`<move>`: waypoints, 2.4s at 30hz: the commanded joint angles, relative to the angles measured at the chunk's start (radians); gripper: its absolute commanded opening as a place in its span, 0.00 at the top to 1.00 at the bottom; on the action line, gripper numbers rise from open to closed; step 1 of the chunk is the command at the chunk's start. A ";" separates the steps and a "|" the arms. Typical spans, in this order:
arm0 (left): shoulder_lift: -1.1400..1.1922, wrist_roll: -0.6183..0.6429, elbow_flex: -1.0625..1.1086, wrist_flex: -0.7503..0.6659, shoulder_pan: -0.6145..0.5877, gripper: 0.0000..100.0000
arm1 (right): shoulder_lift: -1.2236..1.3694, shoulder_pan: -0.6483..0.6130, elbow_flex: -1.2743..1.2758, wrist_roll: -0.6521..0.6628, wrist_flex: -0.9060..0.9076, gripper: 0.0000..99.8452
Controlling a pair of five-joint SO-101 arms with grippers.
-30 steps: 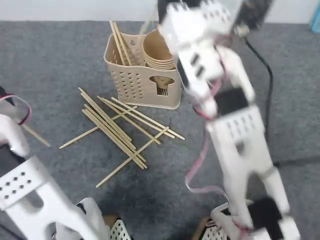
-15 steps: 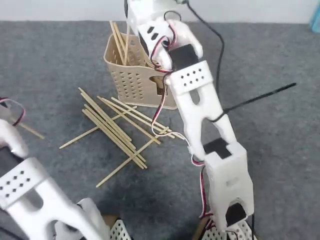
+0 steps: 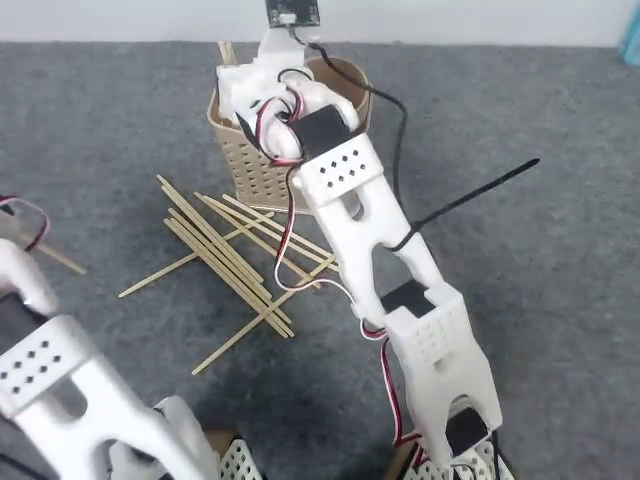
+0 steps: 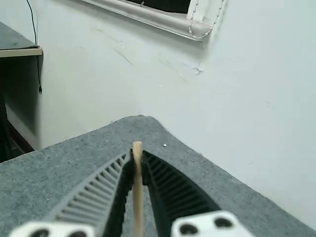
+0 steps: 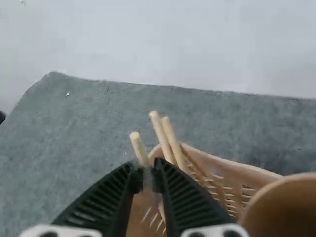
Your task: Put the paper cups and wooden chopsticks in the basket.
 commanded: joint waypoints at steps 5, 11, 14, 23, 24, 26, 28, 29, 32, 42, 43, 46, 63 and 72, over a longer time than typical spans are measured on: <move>-0.025 0.015 -0.016 -0.038 -0.002 0.99 | -0.153 0.007 -0.238 0.055 0.147 0.80; -0.015 0.161 -0.079 -0.130 0.002 0.99 | -0.272 0.010 -0.489 0.060 0.443 0.80; -0.015 0.198 -0.142 -0.149 0.054 0.99 | -0.326 0.021 -0.597 0.055 0.696 0.81; -0.014 0.199 -0.354 -0.150 0.347 0.99 | -0.627 0.421 -0.141 0.054 0.769 0.97; -0.014 0.199 -0.378 -0.150 0.382 0.99 | -0.667 0.456 -0.058 0.054 0.769 0.99; -0.014 0.198 -0.423 -0.150 0.442 0.99 | -0.759 0.515 0.127 0.054 0.768 0.99; -0.014 0.195 -0.444 -0.172 0.508 0.99 | -0.857 0.558 0.304 0.057 0.762 0.99; -0.012 0.193 -0.446 -0.204 0.542 0.99 | -0.901 0.572 0.387 0.058 0.760 0.99; 0.003 0.193 -0.414 -0.325 0.626 0.99 | -1.020 0.604 0.620 0.058 0.730 0.99; 0.209 0.006 -0.222 -0.690 0.776 0.99 | -1.359 0.716 1.389 0.107 0.410 0.99; 0.222 -0.014 -0.200 -0.698 0.776 0.99 | -1.394 0.722 1.462 0.107 0.364 0.99; 0.253 -0.026 -0.147 -0.700 0.778 0.99 | -1.495 0.728 1.671 0.109 0.226 0.99; 0.278 -0.141 0.122 -0.700 0.833 0.94 | -1.755 0.562 2.334 0.101 -0.216 0.99; 0.273 -0.143 0.039 -0.695 0.736 0.82 | -1.759 0.538 2.493 0.109 -0.414 0.99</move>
